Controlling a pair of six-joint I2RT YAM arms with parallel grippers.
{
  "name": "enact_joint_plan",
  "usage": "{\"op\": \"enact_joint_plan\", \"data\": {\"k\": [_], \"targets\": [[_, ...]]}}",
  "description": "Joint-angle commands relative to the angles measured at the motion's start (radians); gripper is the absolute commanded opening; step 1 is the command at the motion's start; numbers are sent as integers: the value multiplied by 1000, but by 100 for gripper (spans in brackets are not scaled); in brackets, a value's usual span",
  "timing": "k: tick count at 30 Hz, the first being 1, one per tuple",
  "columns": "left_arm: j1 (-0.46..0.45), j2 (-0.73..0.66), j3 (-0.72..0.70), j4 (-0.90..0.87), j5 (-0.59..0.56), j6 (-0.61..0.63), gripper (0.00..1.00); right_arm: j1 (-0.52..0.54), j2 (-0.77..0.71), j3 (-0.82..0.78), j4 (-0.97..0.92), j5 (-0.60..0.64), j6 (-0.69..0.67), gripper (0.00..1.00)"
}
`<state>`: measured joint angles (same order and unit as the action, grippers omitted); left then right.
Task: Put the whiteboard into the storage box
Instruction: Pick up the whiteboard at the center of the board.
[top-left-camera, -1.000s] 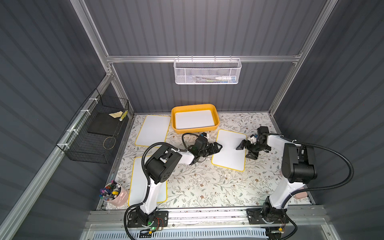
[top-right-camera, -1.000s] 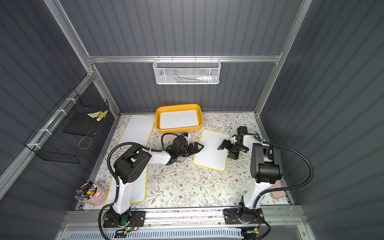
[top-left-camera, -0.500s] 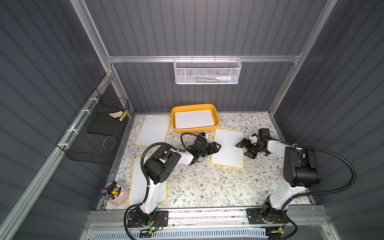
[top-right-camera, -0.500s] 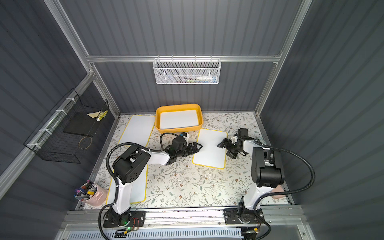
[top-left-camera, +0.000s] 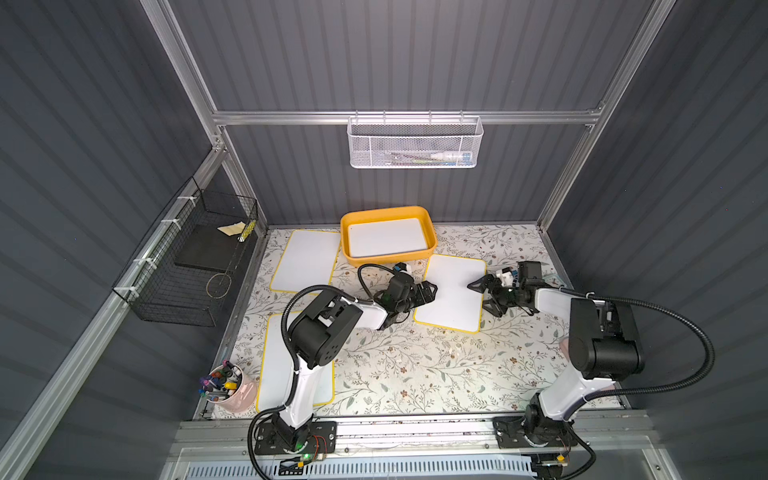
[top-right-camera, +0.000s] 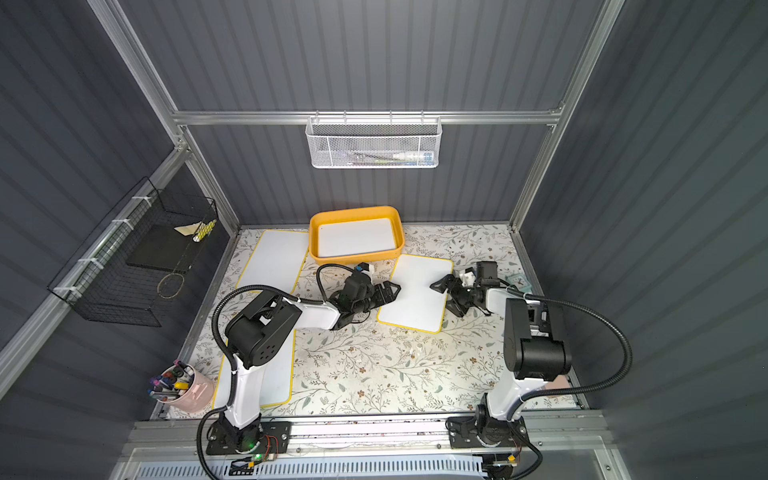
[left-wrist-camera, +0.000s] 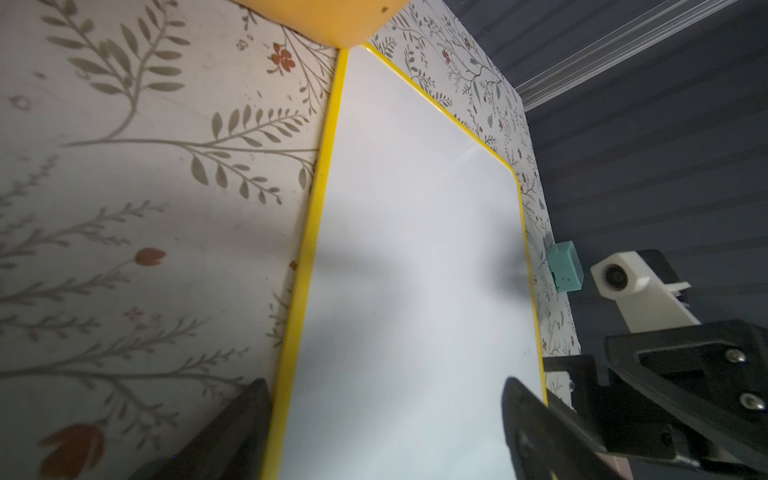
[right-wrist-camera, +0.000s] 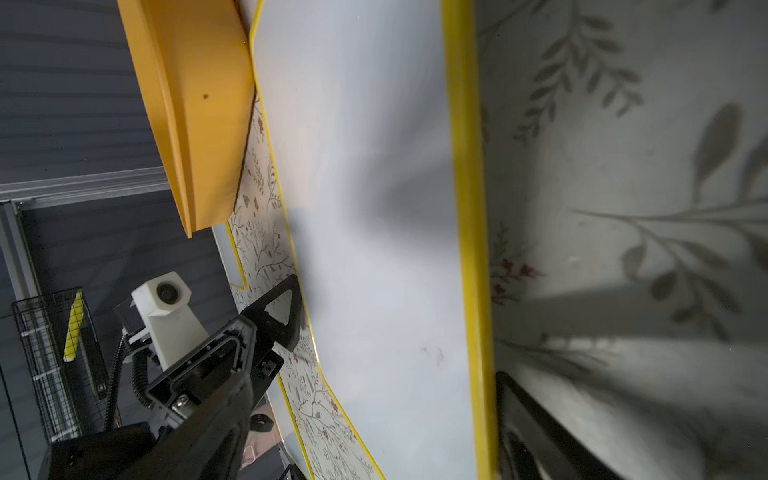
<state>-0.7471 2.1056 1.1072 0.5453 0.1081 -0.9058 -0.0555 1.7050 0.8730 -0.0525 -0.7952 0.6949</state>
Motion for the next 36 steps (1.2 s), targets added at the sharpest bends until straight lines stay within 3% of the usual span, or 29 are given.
{"op": "enact_joint_plan", "data": {"k": [1,13,19,24,32,36], "targets": [[-121,141,-65,-372,241,-41,88,84,-33,49,-5,-214,-59,86],[-88,81,-84,-420,228,-3,88,68,-104,96,-207,-125,-198,68],[-76,49,-98,-428,187,11,88,53,-126,92,-252,-124,-235,37],[-63,11,-121,-421,171,19,88,38,-137,86,-266,-125,-247,18],[-37,-95,-187,-406,115,40,87,36,-149,85,-262,-142,-241,0],[-14,-175,-248,-369,88,46,87,36,-179,75,-251,-164,-224,0]]}}
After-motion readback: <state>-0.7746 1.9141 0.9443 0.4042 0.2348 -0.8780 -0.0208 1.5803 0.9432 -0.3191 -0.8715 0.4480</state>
